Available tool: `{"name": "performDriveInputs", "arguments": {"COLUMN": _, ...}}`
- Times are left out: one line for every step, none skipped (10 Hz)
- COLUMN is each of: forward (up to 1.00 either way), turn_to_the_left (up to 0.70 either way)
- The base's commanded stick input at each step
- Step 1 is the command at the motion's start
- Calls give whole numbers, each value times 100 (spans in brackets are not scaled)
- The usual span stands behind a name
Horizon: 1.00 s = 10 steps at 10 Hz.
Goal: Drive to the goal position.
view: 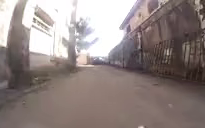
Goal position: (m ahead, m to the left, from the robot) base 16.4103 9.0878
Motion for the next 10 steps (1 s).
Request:
{"name": "performDriveInputs", "arguments": {"forward": 100, "turn_to_the_left": 0}}
{"name": "performDriveInputs", "arguments": {"forward": 100, "turn_to_the_left": 0}}
{"name": "performDriveInputs", "arguments": {"forward": 100, "turn_to_the_left": 0}}
{"name": "performDriveInputs", "arguments": {"forward": 100, "turn_to_the_left": 0}}
{"name": "performDriveInputs", "arguments": {"forward": 100, "turn_to_the_left": 0}}
{"name": "performDriveInputs", "arguments": {"forward": 100, "turn_to_the_left": 0}}
{"name": "performDriveInputs", "arguments": {"forward": 100, "turn_to_the_left": 0}}
{"name": "performDriveInputs", "arguments": {"forward": 100, "turn_to_the_left": 0}}
{"name": "performDriveInputs", "arguments": {"forward": 100, "turn_to_the_left": 0}}
{"name": "performDriveInputs", "arguments": {"forward": 100, "turn_to_the_left": 0}}
